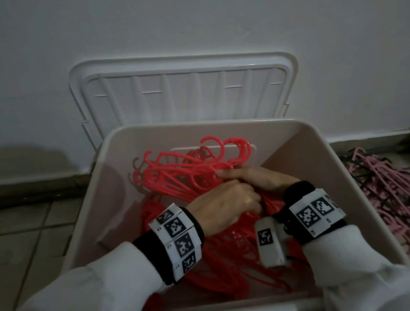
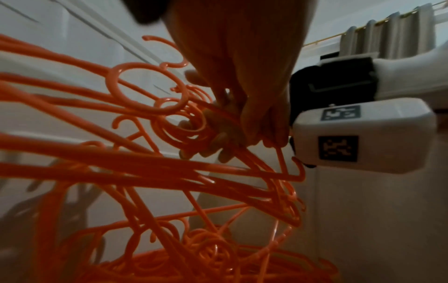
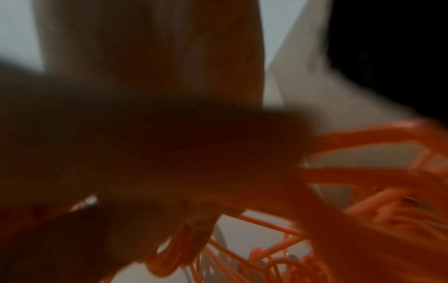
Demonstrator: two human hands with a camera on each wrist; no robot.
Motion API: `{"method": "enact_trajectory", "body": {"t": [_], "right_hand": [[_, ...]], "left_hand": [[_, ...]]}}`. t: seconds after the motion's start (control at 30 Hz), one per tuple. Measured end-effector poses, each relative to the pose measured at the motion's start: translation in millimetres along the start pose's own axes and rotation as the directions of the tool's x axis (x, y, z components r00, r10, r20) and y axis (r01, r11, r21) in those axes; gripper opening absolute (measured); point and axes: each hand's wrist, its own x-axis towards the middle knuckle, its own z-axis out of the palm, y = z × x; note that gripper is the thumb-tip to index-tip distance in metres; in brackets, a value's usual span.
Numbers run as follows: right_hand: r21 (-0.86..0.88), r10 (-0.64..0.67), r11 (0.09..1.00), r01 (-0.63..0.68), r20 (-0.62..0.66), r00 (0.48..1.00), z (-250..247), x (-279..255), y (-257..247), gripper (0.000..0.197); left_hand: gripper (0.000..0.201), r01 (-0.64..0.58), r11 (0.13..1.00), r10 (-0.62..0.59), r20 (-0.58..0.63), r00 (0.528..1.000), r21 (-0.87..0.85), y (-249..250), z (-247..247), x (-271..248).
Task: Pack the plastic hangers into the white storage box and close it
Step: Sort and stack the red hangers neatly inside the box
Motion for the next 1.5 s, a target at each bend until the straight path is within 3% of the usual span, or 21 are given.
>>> {"method": "enact_trajectory", "body": {"t": [0.1,0.2,0.33,0.4,0.47,0.53,0.6,0.67,0.73,0.8,0.83,0.93,1.07,1.13,1.2,1.3,1.37,1.5], "right_hand": [[-0.157,-0.022,0.987,0.024,0.010,1.000,-3,0,2,0.016],[-0.042,-0.079,0.996,0.081,0.041,0.996,-2,-2,2,0.009],[-0.024,-0.134,0.991,0.134,0.028,0.991,-7,-2,4,0.020],[-0.073,-0.158,0.985,0.158,0.004,0.987,-10,-3,5,0.021],[-0.122,-0.180,0.977,0.177,-0.013,0.984,-12,-4,6,0.024],[-0.144,-0.205,0.970,0.198,-0.040,0.978,-14,-4,6,0.020],[-0.153,-0.195,0.971,0.181,-0.082,0.977,-16,-4,5,0.008],[-0.158,-0.152,0.978,0.135,-0.102,0.983,-17,-4,5,0.027],[-0.182,-0.109,0.979,0.091,-0.092,0.990,-17,-4,7,0.030],[-0.159,-0.086,0.985,0.072,-0.078,0.993,-16,-3,8,0.017],[-0.119,-0.076,0.991,0.067,-0.075,0.994,-14,-3,6,0.011],[-0.033,-0.065,0.998,0.061,-0.136,0.989,-8,-2,3,0.024],[-0.113,-0.100,0.990,0.083,-0.153,0.983,-3,-3,2,0.028],[-0.155,-0.137,0.982,0.108,-0.190,0.972,-2,-4,2,0.022],[-0.304,-0.213,0.943,0.135,-0.243,0.946,-3,-4,2,0.016],[-0.536,-0.352,0.834,0.131,-0.334,0.875,-11,-3,5,0.024],[-0.532,-0.375,0.835,0.138,-0.367,0.851,-15,-2,6,0.023],[-0.589,-0.401,0.807,0.040,-0.497,0.770,-20,-1,9,0.027]], "left_hand": [[0.021,-0.011,1.000,0.011,0.021,1.000,-0.013,4,-2,1],[0.022,-0.005,0.999,0.001,0.082,0.997,0.046,3,-4,1],[0.018,0.017,0.998,-0.023,0.107,0.994,0.057,0,-2,1],[0.026,0.088,0.995,-0.091,0.075,0.993,0.035,-3,-4,0],[0.034,0.178,0.984,-0.177,-0.065,0.982,0.002,-4,-9,-1],[0.030,0.257,0.966,-0.250,-0.269,0.930,-0.010,-3,-16,-1],[0.021,0.350,0.936,-0.290,-0.484,0.826,0.036,-6,-25,-2],[0.029,0.531,0.830,-0.347,-0.588,0.731,0.170,-15,-39,-6],[0.058,0.674,0.674,-0.512,-0.468,0.721,0.302,-25,-50,-15],[0.066,0.701,0.606,-0.646,-0.281,0.710,0.377,-32,-55,-23],[0.062,0.688,0.610,-0.661,-0.227,0.716,0.394,-35,-54,-25],[0.049,0.652,0.639,-0.653,-0.161,0.740,0.409,-34,-46,-21],[0.049,0.614,0.665,-0.637,-0.108,0.764,0.425,-31,-35,-18],[0.050,0.615,0.685,-0.627,-0.114,0.771,0.390,-33,-32,-17],[0.052,0.607,0.717,-0.600,-0.142,0.788,0.342,-36,-31,-17],[0.060,0.603,0.763,-0.558,-0.236,0.796,0.231,-42,-34,-18],[0.063,0.644,0.723,-0.572,-0.306,0.761,0.251,-47,-38,-22],[0.060,0.742,0.631,-0.560,-0.529,0.638,0.226,-52,-45,-29]]}}
